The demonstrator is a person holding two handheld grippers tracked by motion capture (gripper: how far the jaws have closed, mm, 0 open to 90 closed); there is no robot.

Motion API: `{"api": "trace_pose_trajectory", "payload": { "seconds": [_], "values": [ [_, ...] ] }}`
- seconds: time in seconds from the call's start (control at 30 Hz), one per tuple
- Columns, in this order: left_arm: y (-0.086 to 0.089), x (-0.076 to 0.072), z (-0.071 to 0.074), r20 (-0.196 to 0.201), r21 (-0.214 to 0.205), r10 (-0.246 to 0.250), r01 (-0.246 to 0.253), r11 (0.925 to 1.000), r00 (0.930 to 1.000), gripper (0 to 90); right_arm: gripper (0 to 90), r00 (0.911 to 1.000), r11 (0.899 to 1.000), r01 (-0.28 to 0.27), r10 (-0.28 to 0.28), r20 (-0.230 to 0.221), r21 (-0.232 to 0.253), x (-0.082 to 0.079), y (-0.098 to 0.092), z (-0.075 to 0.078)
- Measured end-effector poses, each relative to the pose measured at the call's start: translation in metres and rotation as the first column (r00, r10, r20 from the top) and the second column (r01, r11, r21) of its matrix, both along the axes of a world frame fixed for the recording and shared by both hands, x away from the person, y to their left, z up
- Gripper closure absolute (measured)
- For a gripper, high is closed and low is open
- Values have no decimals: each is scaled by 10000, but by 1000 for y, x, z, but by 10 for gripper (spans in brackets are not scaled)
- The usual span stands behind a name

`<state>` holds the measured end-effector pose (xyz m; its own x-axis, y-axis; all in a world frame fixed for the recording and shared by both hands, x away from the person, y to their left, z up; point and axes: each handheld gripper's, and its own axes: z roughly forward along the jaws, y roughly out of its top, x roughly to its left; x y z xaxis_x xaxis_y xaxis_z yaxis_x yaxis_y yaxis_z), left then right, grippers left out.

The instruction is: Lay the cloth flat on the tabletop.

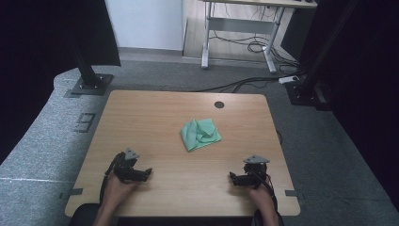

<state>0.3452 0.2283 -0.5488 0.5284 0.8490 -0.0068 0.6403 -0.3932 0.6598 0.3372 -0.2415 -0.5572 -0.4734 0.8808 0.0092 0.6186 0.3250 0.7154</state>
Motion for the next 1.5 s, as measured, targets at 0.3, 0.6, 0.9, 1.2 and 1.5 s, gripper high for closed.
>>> {"api": "trace_pose_trajectory", "payload": {
  "seconds": [0.3,0.6,0.9,1.2,1.5],
  "values": [
    [0,0,0,2,-2,0,0,10000,10000,0,0,10000,10000,-44,44,0,-4,1,0,0],
    [-3,-1,0,3,1,-126,126,9999,9999,0,0,10000,10000,-45,45,-4,0,1,0,0],
    [-12,3,3,-88,-262,-339,337,9991,9994,15,0,10000,10000,-36,36,-5,9,1,0,0],
    [-25,8,8,37,-539,-808,809,9953,9967,63,0,10000,10000,-46,46,0,17,2,1,0],
    [-45,21,18,271,-637,-1278,1293,9896,9914,142,0,10000,10000,-47,47,5,13,2,1,0]
  ]
}}
